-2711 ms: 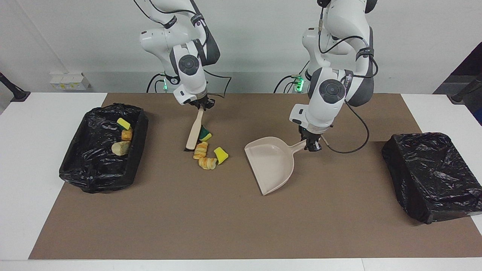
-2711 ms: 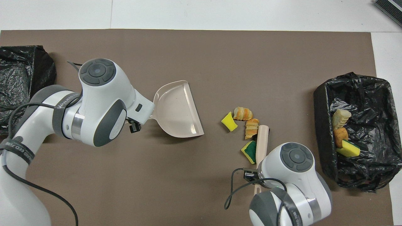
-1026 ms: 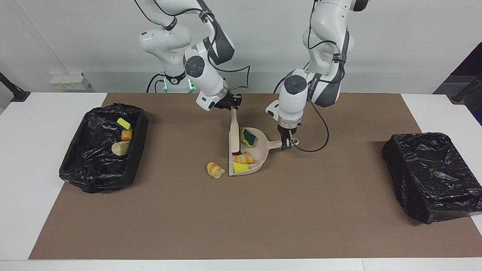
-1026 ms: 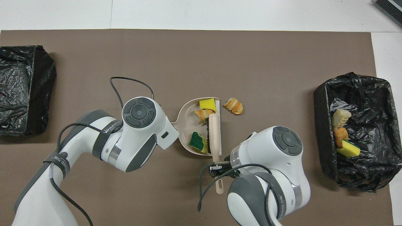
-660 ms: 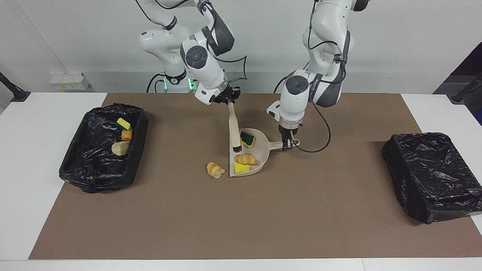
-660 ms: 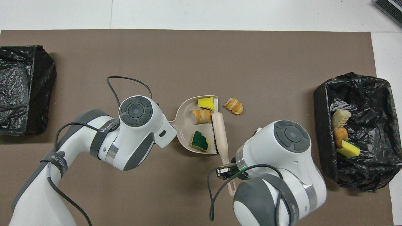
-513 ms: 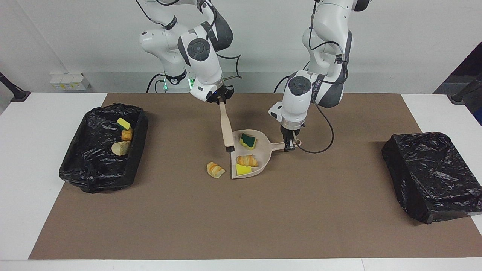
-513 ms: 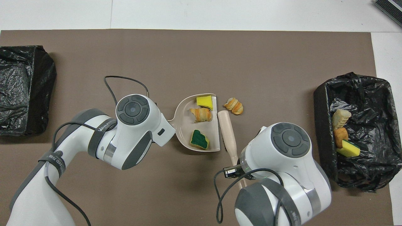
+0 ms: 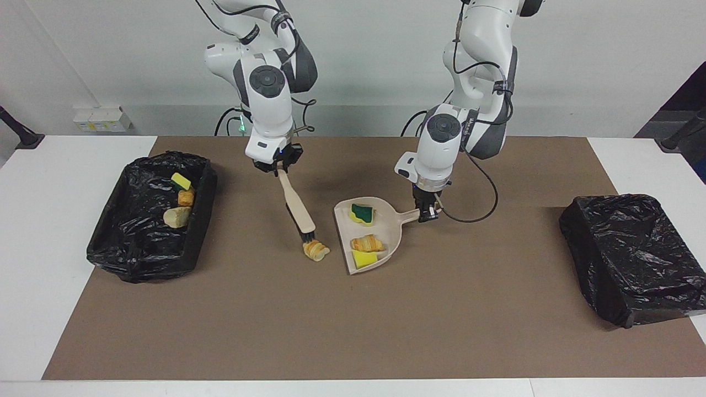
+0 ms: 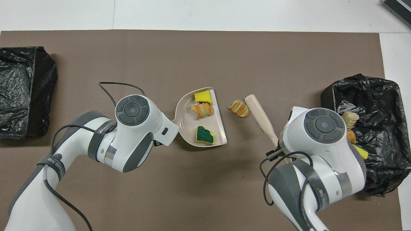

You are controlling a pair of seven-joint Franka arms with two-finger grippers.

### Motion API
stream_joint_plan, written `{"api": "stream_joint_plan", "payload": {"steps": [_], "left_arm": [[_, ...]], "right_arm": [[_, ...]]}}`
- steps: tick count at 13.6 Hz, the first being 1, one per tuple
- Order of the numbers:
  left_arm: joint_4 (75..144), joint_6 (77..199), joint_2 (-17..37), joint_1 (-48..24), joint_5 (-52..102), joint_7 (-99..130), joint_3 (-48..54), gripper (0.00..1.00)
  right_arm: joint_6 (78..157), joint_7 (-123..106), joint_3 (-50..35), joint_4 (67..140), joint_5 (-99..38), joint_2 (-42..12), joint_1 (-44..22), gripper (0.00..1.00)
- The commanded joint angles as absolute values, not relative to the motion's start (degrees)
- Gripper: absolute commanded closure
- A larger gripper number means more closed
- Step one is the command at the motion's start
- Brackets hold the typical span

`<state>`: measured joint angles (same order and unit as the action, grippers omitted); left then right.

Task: Sweep and dump trash in bin
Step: 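Sweep the sponges and crumbs into the dustpan with the right gripper's brush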

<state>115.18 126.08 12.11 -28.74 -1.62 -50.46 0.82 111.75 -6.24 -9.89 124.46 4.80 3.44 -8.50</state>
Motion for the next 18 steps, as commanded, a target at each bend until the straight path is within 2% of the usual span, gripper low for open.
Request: {"api": "stream_joint_plan", "payload": {"steps": [1, 4, 6, 13, 16, 18], "left_arm": [[112.3, 119.3, 12.0, -29.2, -2.2, -49.2, 0.7, 1.0], [112.6, 118.8, 12.0, -30.5, -4.3, -46.7, 0.8, 1.0], [112.7, 119.5, 12.0, -30.4, -4.3, -46.7, 0.8, 1.0], [112.8, 119.7, 12.0, -30.1, -4.3, -46.8, 0.8, 1.0], [112.8, 120.0, 12.0, -29.7, -4.3, -46.9, 0.9, 1.0], [113.0, 120.8, 12.0, -29.7, -4.3, -47.1, 0.9, 1.0]], "right_arm": [[116.9, -7.4, -10.6, 124.2, 10.0, -1.0, -8.0, 1.0], [120.3, -6.9, -11.0, 124.7, 9.5, -4.6, -8.7, 1.0], [119.7, -5.5, -11.1, 125.0, 5.0, -4.8, -11.3, 1.0], [119.3, -3.8, -11.1, 126.6, -21.9, -2.5, -18.6, 1.0], [118.6, 0.1, -11.1, 125.5, -21.8, 0.8, -19.0, 1.0], [113.9, 3.4, -10.5, 125.1, -21.6, 4.0, -18.2, 1.0]]}}
